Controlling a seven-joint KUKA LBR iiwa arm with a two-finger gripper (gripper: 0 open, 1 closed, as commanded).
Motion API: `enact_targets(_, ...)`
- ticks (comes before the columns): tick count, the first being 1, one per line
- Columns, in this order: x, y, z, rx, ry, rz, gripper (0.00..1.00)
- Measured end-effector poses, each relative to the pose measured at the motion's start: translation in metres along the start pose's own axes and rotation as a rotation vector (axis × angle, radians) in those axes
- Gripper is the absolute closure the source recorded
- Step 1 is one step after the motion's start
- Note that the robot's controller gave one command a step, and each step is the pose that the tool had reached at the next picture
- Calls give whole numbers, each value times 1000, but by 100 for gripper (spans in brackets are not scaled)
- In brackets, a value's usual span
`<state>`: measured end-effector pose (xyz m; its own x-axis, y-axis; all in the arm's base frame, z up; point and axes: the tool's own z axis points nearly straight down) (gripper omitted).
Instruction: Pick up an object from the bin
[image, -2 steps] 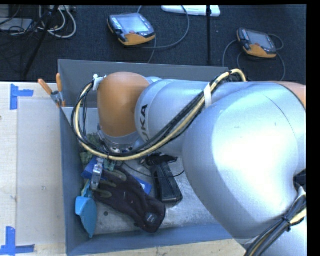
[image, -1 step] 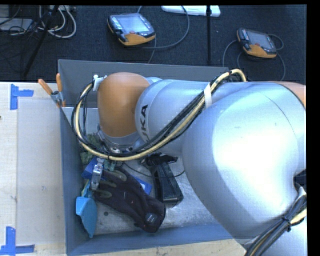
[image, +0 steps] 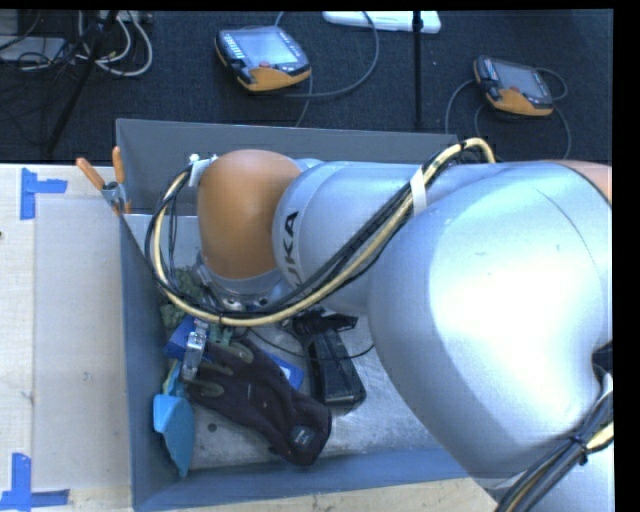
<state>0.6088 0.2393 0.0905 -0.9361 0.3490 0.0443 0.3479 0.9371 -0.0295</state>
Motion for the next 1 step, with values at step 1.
enact_targets(1,0,0,1,-2,-2,1,100)
